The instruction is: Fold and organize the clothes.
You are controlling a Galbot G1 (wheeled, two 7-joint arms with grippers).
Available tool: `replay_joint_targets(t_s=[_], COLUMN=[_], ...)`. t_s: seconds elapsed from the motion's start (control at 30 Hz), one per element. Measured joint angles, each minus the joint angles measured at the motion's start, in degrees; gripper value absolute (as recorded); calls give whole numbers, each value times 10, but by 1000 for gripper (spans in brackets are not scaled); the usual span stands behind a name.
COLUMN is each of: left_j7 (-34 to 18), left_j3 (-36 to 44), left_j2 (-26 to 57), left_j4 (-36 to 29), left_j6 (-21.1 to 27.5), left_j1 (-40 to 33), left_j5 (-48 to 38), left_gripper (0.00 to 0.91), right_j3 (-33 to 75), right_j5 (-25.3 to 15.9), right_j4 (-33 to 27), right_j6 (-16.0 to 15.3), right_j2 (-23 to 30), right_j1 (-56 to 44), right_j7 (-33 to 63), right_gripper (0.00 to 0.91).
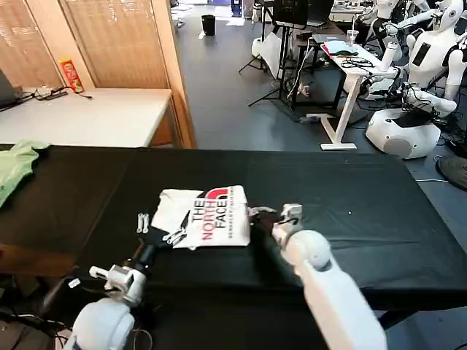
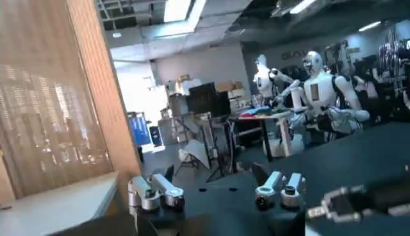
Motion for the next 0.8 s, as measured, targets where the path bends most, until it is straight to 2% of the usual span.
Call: replay_joint_targets(t_s=[0.17, 0.23, 0.5, 0.6, 0.8], left_j7=[-10, -16, -20, -20, -58], left_j3=[3, 4, 14, 16, 18], left_j2=[-3, -4, -9, -9, 7], left_j4=[4, 7, 29, 31, 3], left_j6=[15, 12, -40, -26, 1], left_j1=[2, 0, -6, -2, 29], left_j5=[-45, -58, -57, -46, -95], left_gripper=[878, 878, 878, 878, 878], right_j3=[14, 18, 40, 53, 97], right_j5=[-4, -20, -128, -157, -201], right_j4=[20, 38, 120, 152, 224], right_j6=[9, 19, 116, 152, 225], right_j2=[-60, -72, -86, -85, -72], right_j1=[-10, -24, -113, -156, -271], right_j7=[-17, -3, 50, 63, 100], right_gripper=[878, 878, 878, 878, 878])
